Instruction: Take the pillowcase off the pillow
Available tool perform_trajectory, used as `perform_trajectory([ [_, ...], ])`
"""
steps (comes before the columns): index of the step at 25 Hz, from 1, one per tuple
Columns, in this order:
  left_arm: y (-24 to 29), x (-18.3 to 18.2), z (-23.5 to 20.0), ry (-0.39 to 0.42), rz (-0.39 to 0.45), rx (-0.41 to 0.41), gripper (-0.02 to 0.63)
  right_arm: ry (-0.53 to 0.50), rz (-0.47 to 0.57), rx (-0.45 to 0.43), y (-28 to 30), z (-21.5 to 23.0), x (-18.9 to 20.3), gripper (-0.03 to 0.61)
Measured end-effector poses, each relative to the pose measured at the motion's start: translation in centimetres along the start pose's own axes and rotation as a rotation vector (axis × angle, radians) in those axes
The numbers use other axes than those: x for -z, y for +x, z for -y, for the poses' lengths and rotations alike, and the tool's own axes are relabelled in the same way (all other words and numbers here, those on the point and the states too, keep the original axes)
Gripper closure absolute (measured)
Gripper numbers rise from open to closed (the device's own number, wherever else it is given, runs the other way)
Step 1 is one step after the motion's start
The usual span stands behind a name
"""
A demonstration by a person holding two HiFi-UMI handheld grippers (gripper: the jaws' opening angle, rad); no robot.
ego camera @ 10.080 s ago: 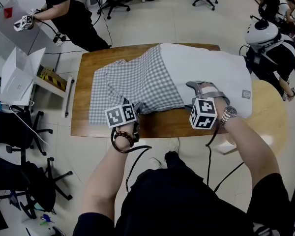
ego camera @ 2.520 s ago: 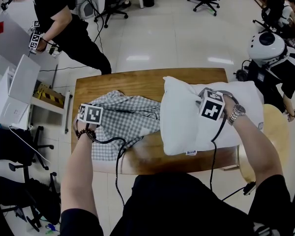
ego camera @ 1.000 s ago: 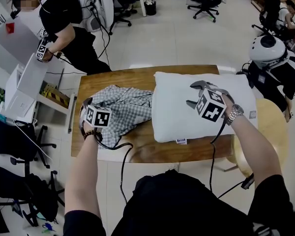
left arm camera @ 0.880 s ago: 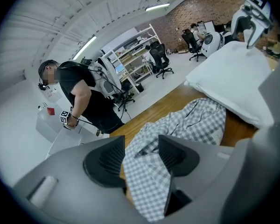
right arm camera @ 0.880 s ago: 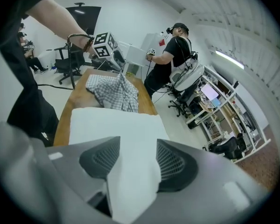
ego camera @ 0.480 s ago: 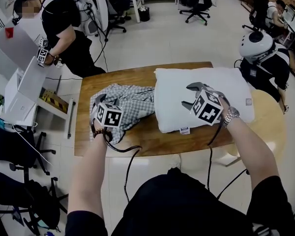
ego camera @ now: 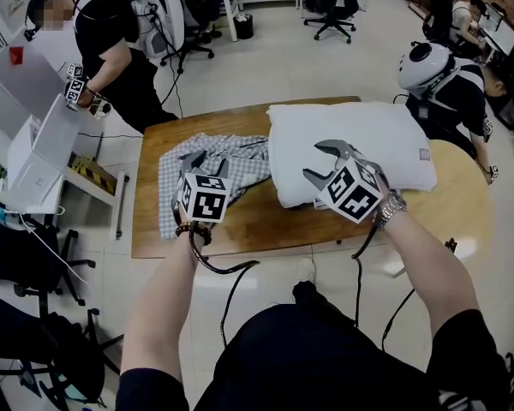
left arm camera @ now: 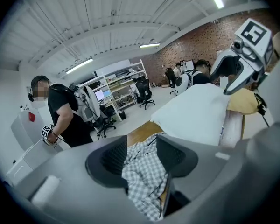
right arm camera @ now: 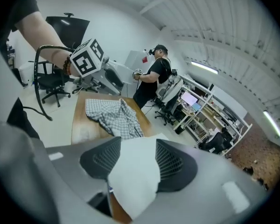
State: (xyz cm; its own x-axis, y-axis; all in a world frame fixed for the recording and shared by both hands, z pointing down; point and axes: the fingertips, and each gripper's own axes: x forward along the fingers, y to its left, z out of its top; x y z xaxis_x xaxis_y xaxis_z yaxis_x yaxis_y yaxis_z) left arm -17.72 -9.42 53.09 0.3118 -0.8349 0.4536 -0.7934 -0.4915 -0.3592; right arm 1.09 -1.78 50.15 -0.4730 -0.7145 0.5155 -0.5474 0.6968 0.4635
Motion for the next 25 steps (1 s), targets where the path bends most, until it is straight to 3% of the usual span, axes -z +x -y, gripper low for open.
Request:
perform_trajectory([
  [12, -8.1, -1.9, 4.3, -0.049, 0.175, 0.050, 0.436, 0.131, 0.148, 0.100, -4.7, -5.4, -2.8, 0.403],
  [25, -13.4, -3.7, 8.5, -0.075, 0.334, 0.086, 0.485, 0.221, 0.288, 0.193, -7.5, -7.5, -4.8, 0.505],
])
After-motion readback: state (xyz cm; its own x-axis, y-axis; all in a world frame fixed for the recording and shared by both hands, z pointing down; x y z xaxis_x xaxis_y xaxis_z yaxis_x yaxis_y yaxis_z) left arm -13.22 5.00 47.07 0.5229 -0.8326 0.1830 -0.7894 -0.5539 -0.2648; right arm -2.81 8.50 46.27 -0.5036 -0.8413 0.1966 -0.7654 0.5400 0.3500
